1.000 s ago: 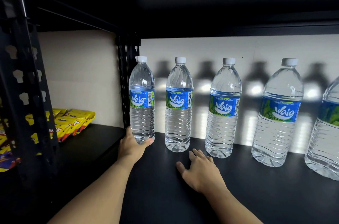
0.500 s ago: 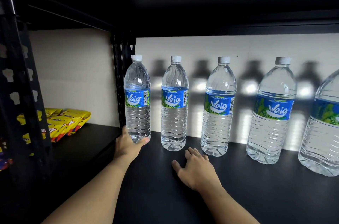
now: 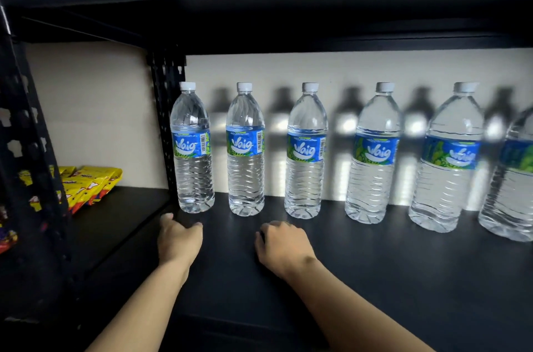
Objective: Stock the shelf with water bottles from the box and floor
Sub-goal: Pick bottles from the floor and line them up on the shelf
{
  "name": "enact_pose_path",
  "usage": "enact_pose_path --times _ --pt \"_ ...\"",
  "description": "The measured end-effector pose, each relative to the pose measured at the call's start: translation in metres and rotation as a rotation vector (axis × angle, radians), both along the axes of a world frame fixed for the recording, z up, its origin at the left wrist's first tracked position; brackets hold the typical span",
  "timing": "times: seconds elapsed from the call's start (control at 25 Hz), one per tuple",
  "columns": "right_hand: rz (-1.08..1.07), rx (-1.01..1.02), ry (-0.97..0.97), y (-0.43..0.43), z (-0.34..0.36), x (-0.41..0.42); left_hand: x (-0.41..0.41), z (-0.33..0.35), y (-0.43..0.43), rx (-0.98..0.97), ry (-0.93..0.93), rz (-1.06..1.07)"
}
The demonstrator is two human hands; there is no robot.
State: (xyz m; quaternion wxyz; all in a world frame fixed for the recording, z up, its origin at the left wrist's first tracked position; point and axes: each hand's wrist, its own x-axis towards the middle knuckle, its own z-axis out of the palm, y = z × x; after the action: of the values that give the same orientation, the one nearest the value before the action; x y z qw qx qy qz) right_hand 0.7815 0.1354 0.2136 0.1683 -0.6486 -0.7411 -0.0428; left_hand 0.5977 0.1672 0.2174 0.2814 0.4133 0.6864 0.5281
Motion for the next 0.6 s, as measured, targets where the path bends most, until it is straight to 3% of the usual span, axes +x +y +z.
enact_pose_path --times 0.12,0.24,0.4,0.48,0.6 --pt "0.066 -0.044 0.118 -0.05 -0.008 0.041 0.047 -0.001 -0.057 0.092 0.12 -0.089" --pt "0.108 -0.058 0.215 -0.124 -0.014 0.098 0.119 -0.01 -0.123 0.394 0.282 -0.242" --pt "0.028 -0.029 0.266 -0.232 -0.013 0.179 0.222 -0.023 -0.211 0.732 0.265 -0.52" --pt "-0.062 0.002 0.286 -0.284 -0.012 0.218 0.269 -0.037 -0.248 0.773 0.224 -0.676" --pt "-0.229 0.009 0.315 -0.35 -0.028 0.271 0.325 -0.072 -0.294 0.667 0.213 -0.836"
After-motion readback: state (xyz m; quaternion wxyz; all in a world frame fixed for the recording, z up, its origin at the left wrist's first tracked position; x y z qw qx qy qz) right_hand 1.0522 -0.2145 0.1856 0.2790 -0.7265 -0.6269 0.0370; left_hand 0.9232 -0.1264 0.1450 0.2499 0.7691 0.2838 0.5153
